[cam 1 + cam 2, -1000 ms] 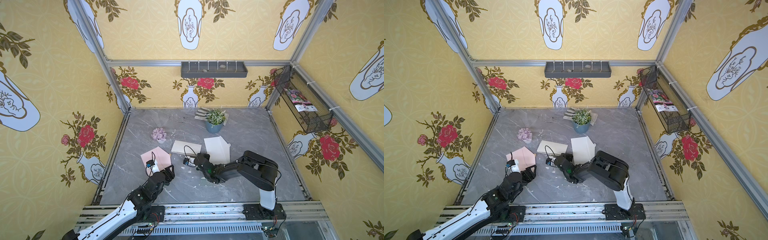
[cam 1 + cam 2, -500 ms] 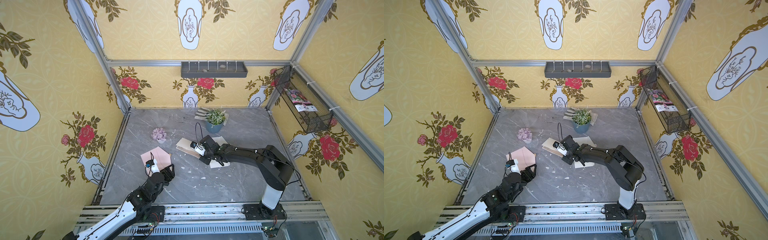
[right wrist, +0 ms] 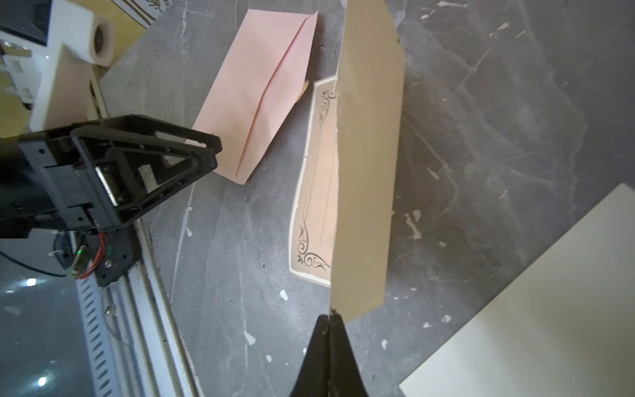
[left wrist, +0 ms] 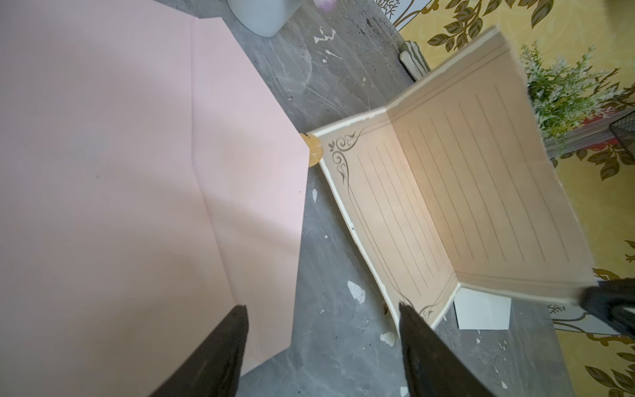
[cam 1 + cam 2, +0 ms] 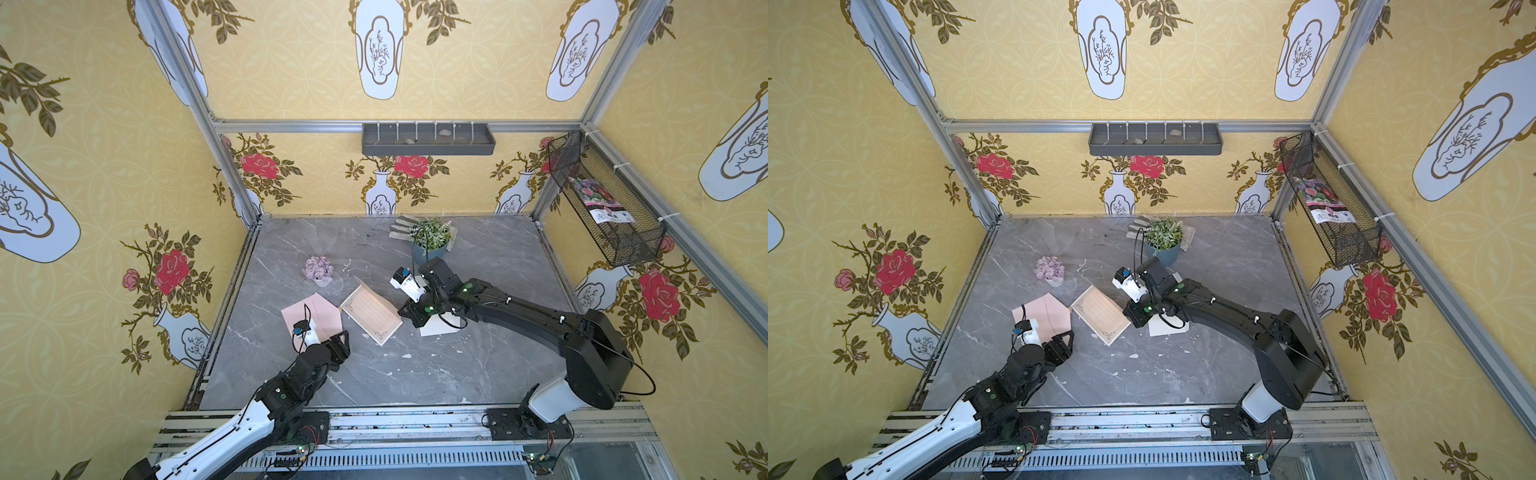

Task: Take the letter paper out of the envelope
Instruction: Unfold the letter paper at the center of the board.

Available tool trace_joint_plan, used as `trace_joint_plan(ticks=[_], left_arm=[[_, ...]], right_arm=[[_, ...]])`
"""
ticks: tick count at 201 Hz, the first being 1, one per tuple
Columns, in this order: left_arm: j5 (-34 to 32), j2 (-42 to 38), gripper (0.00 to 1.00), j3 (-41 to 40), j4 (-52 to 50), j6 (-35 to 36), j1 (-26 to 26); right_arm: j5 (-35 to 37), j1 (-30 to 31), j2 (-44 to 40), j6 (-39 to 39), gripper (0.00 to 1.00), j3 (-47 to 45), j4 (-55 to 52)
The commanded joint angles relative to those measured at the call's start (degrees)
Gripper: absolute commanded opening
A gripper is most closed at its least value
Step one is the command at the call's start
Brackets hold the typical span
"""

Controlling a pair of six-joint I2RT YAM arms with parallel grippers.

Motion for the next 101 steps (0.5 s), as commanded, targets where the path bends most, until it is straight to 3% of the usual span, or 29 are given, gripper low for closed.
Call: trace_joint_plan(ticks=[1,67,101], left_arm=[[0.63,0.17,0.71,0.04,-3.87,0.73,0.04],[1.72,1.69,0.69,2.17,-2.78,2.19,0.04],[3.38,8.74,0.69,5.67,0.32,4.04,0.08]], right_arm=[[-6.88,-1.59,-1.38,7.65,0.0,-4.83,3.46],[-13.29,-2.48,-4.76,20.62,0.0,-18.09,22.91],[-12.79,-3.52,-5.32,24.41,0.0,-22.35,28.27]])
